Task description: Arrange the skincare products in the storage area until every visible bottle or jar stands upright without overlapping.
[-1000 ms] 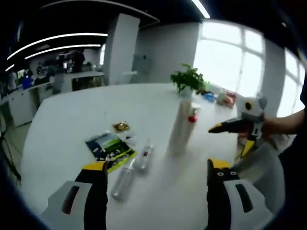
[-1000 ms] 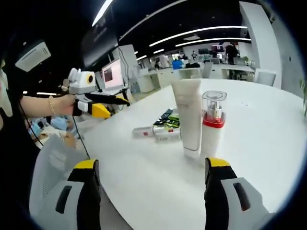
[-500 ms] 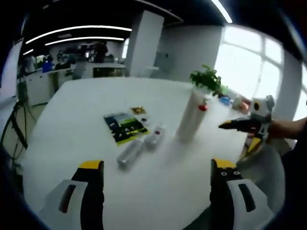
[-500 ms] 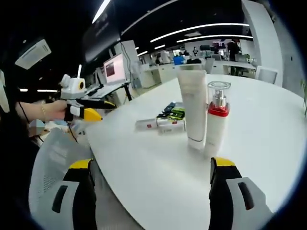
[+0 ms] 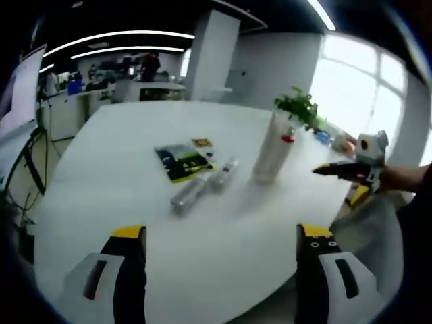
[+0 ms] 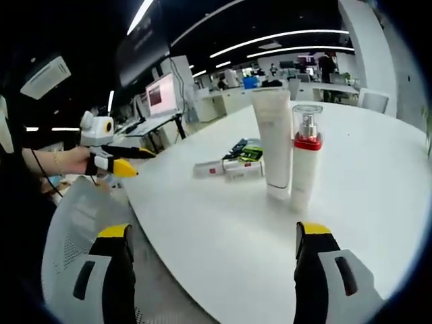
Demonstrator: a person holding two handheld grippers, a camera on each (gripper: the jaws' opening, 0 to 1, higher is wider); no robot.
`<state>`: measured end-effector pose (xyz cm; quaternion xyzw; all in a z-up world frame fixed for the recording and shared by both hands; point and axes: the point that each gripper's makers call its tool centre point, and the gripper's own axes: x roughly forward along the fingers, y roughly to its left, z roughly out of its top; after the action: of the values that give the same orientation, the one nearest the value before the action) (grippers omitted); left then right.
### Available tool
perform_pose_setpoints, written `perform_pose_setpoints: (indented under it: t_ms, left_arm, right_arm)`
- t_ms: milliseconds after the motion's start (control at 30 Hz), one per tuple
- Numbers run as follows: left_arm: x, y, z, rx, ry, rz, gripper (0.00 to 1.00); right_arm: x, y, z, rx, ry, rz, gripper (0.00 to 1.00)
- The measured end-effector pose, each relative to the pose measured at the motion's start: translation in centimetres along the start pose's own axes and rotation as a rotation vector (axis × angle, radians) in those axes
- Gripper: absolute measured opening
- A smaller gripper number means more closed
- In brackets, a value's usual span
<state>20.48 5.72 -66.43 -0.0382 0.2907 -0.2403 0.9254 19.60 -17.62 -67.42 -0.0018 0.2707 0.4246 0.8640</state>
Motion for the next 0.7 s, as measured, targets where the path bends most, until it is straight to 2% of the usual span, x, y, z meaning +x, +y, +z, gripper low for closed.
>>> perform_pose_setpoints:
  t_ms: [400, 500, 567, 700]
  left_arm:
    - [0.2, 0.0, -0.1, 0.029, 0.023, -0.014, 0.85]
    - [0.6, -0.2, 0.1, 0.063, 0.048, -0.033, 0.85]
    - [1.2, 0.1, 0.0, 0.101, 0.097, -0.048, 0.85]
    - [2.0, 0.8, 0.5, 0.137, 0.126, -0.051, 0.83]
  right_arm:
    - [0.0, 0.0, -0.4, 0.001, 0.009, -0.011, 1.0]
    - [0.0, -0.1, -0.5, 0.003, 0.01, -0.012, 0.99]
    - [0.0, 0.0, -0.5, 0.007, 0.006, -0.011, 0.99]
    - [0.0, 0.0, -0.7, 0.003, 0.009, -0.011, 0.99]
